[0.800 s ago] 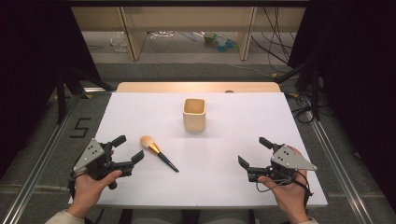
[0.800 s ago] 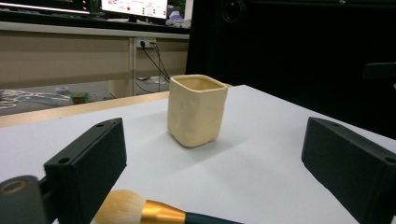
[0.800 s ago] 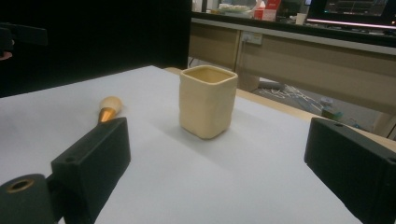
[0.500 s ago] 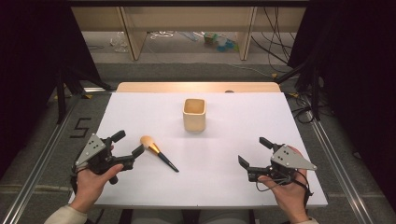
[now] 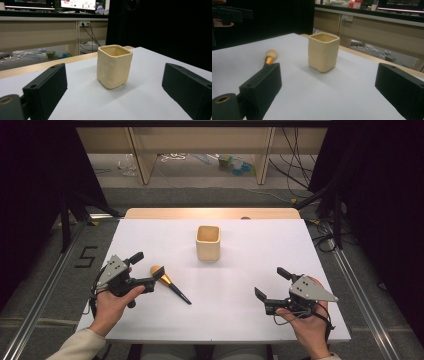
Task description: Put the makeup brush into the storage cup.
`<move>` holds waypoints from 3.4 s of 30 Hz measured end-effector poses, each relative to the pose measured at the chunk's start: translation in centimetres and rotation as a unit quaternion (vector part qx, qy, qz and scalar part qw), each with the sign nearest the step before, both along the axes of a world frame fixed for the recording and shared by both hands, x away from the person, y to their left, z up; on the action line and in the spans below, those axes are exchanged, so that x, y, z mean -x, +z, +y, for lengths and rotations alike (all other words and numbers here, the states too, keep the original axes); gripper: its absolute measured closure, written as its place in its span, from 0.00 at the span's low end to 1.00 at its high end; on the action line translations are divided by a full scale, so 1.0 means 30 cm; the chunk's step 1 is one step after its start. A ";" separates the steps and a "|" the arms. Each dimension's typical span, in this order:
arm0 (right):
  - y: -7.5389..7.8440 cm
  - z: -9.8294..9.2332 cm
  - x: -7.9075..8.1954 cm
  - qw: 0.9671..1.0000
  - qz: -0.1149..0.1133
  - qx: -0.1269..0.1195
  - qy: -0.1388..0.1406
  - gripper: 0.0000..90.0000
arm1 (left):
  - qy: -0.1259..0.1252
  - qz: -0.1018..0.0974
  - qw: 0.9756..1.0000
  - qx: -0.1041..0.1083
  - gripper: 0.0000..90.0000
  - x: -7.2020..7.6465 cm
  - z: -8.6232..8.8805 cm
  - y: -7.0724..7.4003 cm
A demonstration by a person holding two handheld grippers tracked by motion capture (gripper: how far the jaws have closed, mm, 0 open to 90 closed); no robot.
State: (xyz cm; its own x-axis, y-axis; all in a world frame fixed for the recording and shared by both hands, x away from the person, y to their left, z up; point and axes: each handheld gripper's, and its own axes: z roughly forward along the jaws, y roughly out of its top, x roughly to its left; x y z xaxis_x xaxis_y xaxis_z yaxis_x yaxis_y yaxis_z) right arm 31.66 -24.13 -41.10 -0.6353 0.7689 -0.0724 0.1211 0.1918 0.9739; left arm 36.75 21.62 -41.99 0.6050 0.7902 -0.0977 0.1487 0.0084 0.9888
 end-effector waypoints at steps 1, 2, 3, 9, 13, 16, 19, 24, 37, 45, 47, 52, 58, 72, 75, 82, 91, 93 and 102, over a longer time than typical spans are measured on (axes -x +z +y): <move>0.000 0.000 0.000 1.000 0.000 0.000 0.000 0.09 | 0.000 -0.002 1.000 0.000 0.06 -0.007 -0.006 0.001; 0.000 0.000 0.000 1.000 0.000 0.000 0.000 0.09 | 0.001 -0.001 1.000 0.000 0.06 -0.012 -0.010 0.002; 0.000 0.000 0.000 1.000 0.000 0.000 0.000 0.09 | 0.002 -0.002 1.000 0.000 0.06 -0.017 -0.014 0.002; -0.002 0.000 -0.003 1.000 -0.001 -0.005 0.003 0.09 | 0.008 -0.003 1.000 -0.006 0.06 -0.043 -0.034 0.002; -0.001 -0.001 -0.001 1.000 0.001 0.003 0.001 0.09 | 0.018 -0.002 1.000 -0.007 0.05 -0.058 -0.052 0.000; -0.001 0.000 -0.001 1.000 0.002 0.002 0.002 0.09 | 0.021 0.002 1.000 -0.011 0.05 -0.070 -0.065 -0.002; -0.002 0.001 0.001 1.000 0.009 0.001 0.000 0.08 | 0.027 0.009 0.999 -0.016 0.05 -0.082 -0.076 -0.005; -0.003 0.000 -0.001 1.000 0.007 -0.001 0.002 0.08 | 0.040 0.030 0.999 -0.022 0.06 -0.101 -0.085 -0.004; -0.005 0.003 -0.003 1.000 0.008 0.002 0.002 0.09 | 0.095 0.168 0.977 -0.085 0.08 -0.146 -0.110 -0.006; -0.007 0.004 -0.004 1.000 0.010 0.000 0.006 0.09 | 0.091 0.263 0.948 -0.155 0.10 -0.178 -0.139 -0.027; -0.007 0.003 -0.005 1.000 0.011 0.005 0.004 0.09 | 0.081 0.285 0.938 -0.180 0.11 -0.186 -0.142 -0.031; -0.007 0.005 -0.004 1.000 0.014 0.009 0.008 0.09 | 0.069 0.344 0.914 -0.204 0.12 -0.212 -0.165 -0.058; -0.010 0.006 -0.003 1.000 0.022 0.006 0.003 0.09 | 0.058 0.390 0.893 -0.218 0.13 -0.236 -0.176 -0.081; -0.011 0.007 -0.007 1.000 0.021 0.015 0.006 0.10 | 0.057 0.425 0.871 -0.238 0.15 -0.241 -0.168 -0.104; -0.011 0.007 -0.007 1.000 0.022 0.016 0.005 0.10 | 0.063 0.444 0.866 -0.223 0.15 -0.244 -0.173 -0.106; -0.014 0.009 -0.010 1.000 0.021 0.015 0.005 0.10 | 0.056 0.461 0.853 -0.236 0.15 -0.267 -0.166 -0.116; -0.015 0.010 -0.011 1.000 0.023 0.016 0.008 0.11 | 0.063 0.485 0.839 -0.240 0.13 -0.281 -0.179 -0.116; -0.016 0.010 -0.009 0.999 0.032 0.014 0.009 0.11 | 0.066 0.499 0.834 -0.227 0.12 -0.279 -0.187 -0.118; -0.017 0.009 -0.013 0.999 0.032 0.020 0.008 0.11 | 0.052 0.504 0.825 -0.251 0.09 -0.281 -0.181 -0.131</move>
State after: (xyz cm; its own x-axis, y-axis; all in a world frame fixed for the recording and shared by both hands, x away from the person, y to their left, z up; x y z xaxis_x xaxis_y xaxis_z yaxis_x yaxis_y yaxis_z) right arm 32.04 -23.86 -41.62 -0.6522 0.7555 -0.0612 0.1799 0.2327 0.9558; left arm 45.20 16.19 -45.93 0.3421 0.9268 -0.1553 0.9220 -0.2991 0.2458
